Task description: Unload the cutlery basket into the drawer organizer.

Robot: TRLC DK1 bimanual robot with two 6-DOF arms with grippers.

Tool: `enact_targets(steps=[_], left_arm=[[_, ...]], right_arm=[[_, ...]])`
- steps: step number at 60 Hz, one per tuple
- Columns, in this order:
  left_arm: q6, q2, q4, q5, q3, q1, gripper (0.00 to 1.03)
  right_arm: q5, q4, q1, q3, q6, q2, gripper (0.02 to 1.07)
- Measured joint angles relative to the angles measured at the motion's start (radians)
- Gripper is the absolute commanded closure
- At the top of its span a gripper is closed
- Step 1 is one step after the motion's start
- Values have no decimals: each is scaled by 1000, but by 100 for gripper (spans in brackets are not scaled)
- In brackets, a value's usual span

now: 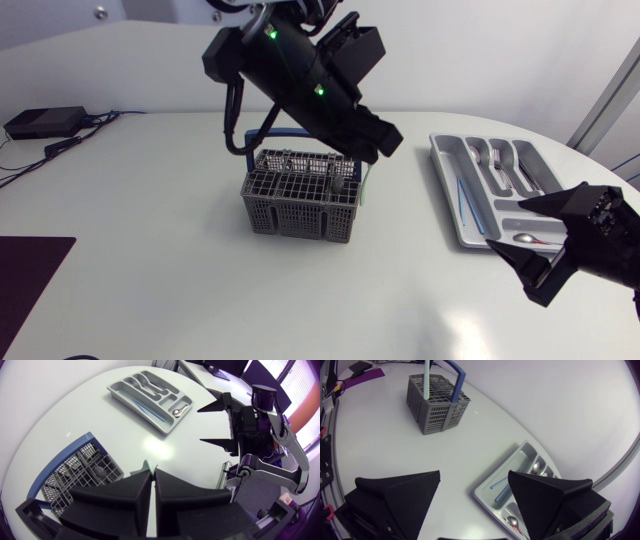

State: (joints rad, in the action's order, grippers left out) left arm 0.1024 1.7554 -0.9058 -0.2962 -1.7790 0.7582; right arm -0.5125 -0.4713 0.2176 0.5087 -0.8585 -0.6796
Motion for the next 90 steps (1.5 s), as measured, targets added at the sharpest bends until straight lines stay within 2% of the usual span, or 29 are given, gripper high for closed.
enact_targets(steps=[9,17,22,30,41,56,72,82,85,90], left_arm=[[56,-5,0,-89,33,-26,94],[97,-5,-2,-175,53,-51,94],[125,-8,-8,-210,64,-57,94],[164,-12,-20,-274,81,-55,94],[216,-12,-56,-347,96,-32,94],[293,-12,-137,-426,97,14,94],[349,-12,-197,-467,97,31,94],[367,-12,-206,-479,97,42,94],[370,-12,-211,-482,97,42,94],[370,-12,-215,-483,97,42,94]], right_arm=[[-68,-118,-71,52,1,16,10],[-92,-162,-173,87,31,26,10],[-98,-174,-245,94,61,26,10],[-105,-179,-367,103,129,10,17],[-106,-132,-475,124,213,-44,23],[-150,-93,-520,140,265,-111,52],[-172,-93,-585,149,291,-119,80],[-172,-93,-611,155,300,-119,83],[-173,-93,-623,155,306,-119,89],[-173,-94,-632,155,309,-119,90]])
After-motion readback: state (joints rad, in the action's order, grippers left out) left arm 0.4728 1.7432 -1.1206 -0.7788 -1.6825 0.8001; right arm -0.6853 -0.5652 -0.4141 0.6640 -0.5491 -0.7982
